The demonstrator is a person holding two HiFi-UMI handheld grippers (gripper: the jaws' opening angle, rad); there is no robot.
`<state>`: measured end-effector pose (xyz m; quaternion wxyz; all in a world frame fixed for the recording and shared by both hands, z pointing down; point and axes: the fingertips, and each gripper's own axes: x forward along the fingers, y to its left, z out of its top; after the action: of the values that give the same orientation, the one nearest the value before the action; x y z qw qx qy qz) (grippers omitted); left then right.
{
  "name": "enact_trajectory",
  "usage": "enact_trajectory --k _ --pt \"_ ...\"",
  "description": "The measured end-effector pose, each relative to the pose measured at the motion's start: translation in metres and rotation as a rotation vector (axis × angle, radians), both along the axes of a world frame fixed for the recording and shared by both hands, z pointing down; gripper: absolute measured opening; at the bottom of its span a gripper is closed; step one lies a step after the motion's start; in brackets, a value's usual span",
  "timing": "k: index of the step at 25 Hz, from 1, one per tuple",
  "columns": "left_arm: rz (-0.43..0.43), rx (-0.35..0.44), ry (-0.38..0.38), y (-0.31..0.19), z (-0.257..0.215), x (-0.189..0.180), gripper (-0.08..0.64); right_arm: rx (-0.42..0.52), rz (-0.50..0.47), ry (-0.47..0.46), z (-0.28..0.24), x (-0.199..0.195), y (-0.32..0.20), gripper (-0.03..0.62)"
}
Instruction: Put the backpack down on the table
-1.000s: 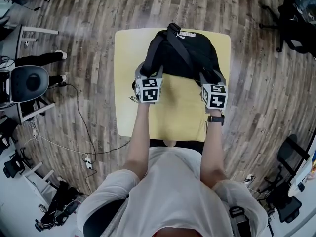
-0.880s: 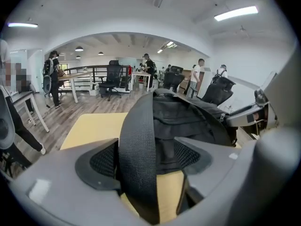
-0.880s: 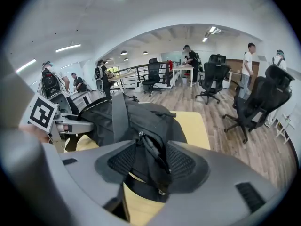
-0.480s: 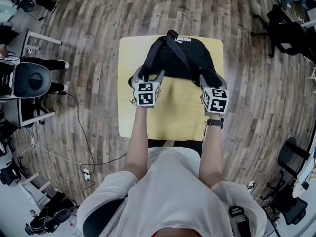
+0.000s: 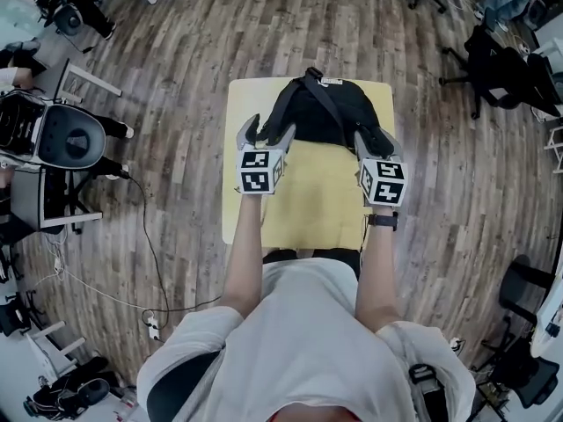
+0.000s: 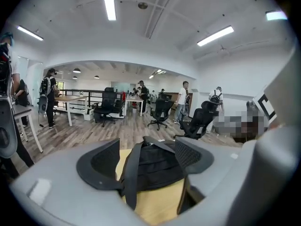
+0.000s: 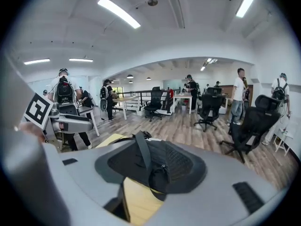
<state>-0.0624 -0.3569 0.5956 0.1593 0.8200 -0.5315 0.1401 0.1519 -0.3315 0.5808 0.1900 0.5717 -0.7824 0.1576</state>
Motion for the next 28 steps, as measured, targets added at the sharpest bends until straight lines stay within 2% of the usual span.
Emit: enact_trajectory --k 5,10,13,19,28 --pt "0.006 0.083 0.002 0.016 -0.047 -0.006 0.367 0.123 0.010 -0.020 -0.049 -0.011 0.012 0.160" --pt "0.003 0.147 0.053 0.028 -0.085 -0.011 0.359 0.250 0.058 -0.026 -0.097 -0.014 0.022 0.114" --pt "-0.038 0.225 0.047 0.038 -0.107 -0.020 0.260 0.344 0.088 -0.042 -0.120 -0.018 0.031 0.097" --pt "-0.064 0.329 0.047 0.050 -0.153 -0.026 0.158 0.414 0.060 -0.054 -0.152 -0.032 0.042 0.065" --pt "-0.062 0.402 0.066 0.062 -0.185 -0.032 0.075 0.493 0.024 -0.064 -0.188 -0.049 0.057 0.037"
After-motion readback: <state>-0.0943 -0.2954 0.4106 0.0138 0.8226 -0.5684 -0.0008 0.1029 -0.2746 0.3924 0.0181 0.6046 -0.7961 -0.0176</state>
